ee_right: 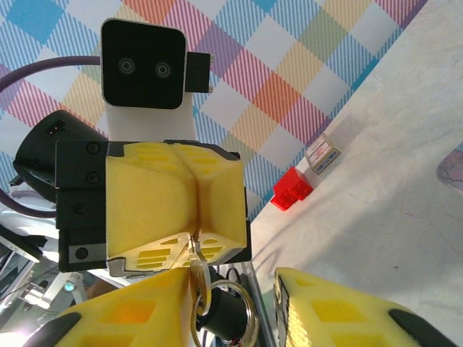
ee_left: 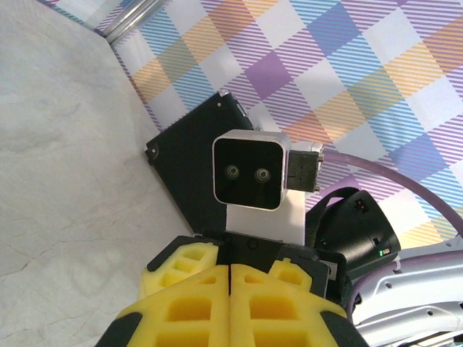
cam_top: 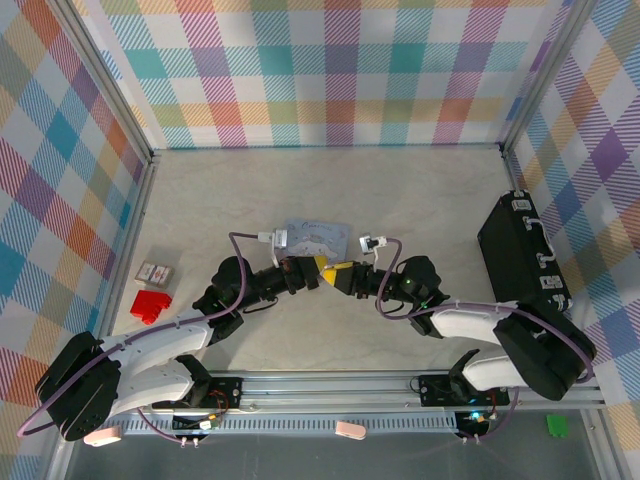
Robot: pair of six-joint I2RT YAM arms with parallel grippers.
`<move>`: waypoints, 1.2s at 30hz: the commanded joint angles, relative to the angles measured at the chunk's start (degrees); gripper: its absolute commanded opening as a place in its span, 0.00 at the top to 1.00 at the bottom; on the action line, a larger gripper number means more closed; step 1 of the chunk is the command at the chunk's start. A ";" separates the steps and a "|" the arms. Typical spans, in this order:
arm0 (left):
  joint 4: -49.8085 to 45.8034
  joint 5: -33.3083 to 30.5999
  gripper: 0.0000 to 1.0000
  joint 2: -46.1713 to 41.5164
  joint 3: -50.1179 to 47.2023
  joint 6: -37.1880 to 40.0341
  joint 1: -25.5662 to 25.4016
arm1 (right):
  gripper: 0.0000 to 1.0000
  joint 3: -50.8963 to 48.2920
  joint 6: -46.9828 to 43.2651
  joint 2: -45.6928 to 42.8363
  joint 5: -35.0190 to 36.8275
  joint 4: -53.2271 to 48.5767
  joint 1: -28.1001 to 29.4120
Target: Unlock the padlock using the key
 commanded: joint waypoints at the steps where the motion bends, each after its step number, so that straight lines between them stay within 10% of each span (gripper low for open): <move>1: 3.27 0.31 1.00 -0.21 1.92 0.55 -0.46 | 0.67 1.41 0.76 -0.68 -0.50 3.72 -0.12; 20: 4.59 0.38 1.00 1.01 2.80 0.27 -0.56 | 0.66 2.39 -2.00 -6.84 0.59 -5.44 -0.16; 36: 4.90 0.67 1.00 1.82 2.62 0.22 -0.98 | 0.90 2.17 -1.55 -7.95 2.00 -4.76 -0.17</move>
